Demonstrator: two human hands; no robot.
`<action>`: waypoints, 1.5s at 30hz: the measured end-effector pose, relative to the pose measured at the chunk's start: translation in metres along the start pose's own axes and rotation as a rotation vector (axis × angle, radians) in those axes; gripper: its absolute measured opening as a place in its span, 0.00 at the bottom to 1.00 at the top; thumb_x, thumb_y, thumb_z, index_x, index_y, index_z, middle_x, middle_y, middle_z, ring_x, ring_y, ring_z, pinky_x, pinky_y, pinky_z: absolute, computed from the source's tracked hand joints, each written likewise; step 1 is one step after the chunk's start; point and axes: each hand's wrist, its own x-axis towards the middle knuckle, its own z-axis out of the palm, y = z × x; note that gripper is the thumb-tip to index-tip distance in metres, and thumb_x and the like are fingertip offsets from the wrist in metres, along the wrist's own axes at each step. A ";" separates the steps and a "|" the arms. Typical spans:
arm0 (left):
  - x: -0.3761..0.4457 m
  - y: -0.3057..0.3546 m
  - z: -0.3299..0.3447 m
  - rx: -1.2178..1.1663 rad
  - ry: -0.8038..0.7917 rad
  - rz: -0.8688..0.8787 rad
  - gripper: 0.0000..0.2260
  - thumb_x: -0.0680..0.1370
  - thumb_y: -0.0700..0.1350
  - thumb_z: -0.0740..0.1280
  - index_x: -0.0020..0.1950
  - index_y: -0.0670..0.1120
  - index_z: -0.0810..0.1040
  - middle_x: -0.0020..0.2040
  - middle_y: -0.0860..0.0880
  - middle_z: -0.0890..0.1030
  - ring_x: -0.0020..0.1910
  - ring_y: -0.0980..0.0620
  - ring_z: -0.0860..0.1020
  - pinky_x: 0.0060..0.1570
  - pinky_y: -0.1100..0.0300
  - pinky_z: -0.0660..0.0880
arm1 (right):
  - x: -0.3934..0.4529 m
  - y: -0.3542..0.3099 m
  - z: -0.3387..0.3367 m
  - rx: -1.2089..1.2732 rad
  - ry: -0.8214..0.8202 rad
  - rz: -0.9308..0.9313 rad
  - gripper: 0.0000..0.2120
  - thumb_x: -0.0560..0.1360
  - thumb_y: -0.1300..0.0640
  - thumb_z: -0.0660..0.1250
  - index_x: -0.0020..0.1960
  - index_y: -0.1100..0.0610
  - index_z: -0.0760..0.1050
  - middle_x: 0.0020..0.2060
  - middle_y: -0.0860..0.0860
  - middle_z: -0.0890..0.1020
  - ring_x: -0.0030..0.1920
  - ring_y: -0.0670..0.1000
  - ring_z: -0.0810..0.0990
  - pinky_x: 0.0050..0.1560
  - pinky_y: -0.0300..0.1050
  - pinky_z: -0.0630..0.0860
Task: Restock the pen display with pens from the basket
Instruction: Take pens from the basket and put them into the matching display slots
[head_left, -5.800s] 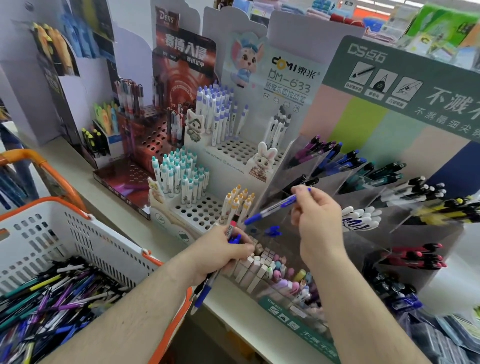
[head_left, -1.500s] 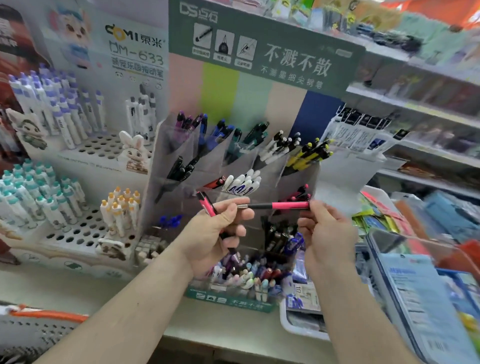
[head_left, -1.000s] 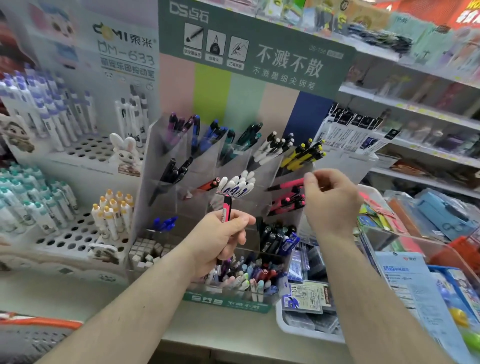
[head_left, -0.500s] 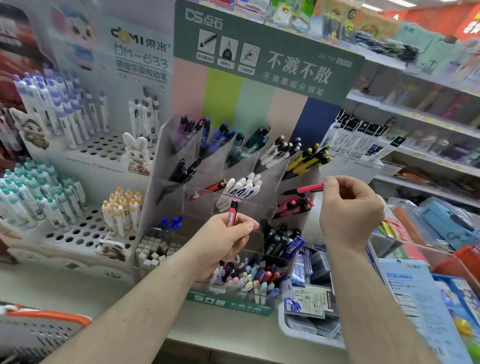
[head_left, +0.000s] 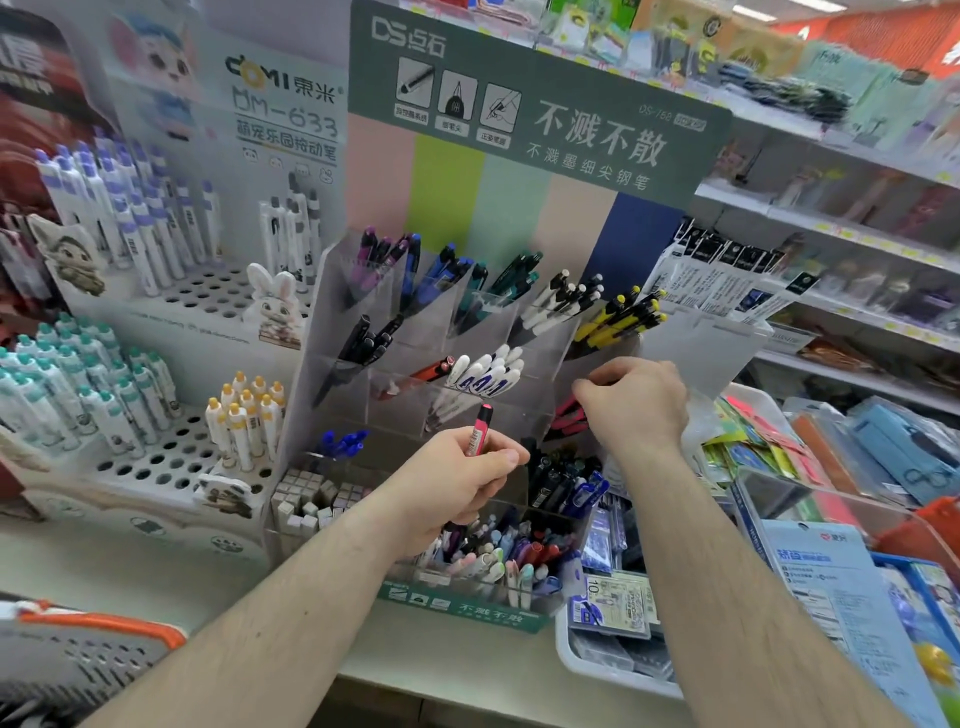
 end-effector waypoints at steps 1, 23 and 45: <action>-0.001 0.000 0.000 -0.001 -0.005 -0.002 0.06 0.82 0.40 0.63 0.51 0.43 0.80 0.30 0.49 0.70 0.24 0.55 0.60 0.23 0.64 0.57 | 0.000 -0.002 -0.002 -0.039 -0.014 0.001 0.04 0.72 0.47 0.71 0.46 0.44 0.83 0.56 0.53 0.76 0.61 0.56 0.71 0.60 0.51 0.73; -0.003 0.009 -0.011 -0.620 -0.167 0.007 0.15 0.75 0.45 0.66 0.57 0.40 0.82 0.37 0.44 0.80 0.29 0.51 0.78 0.29 0.62 0.77 | -0.050 0.013 -0.031 0.974 -0.104 0.261 0.05 0.78 0.62 0.69 0.43 0.59 0.81 0.31 0.50 0.77 0.27 0.45 0.69 0.27 0.34 0.68; 0.008 0.008 0.012 -0.549 -0.111 0.000 0.19 0.72 0.46 0.65 0.63 0.46 0.78 0.41 0.50 0.83 0.32 0.55 0.77 0.33 0.63 0.73 | 0.000 0.011 -0.024 0.253 0.226 -0.074 0.07 0.76 0.53 0.70 0.50 0.52 0.86 0.39 0.46 0.83 0.44 0.49 0.81 0.44 0.41 0.74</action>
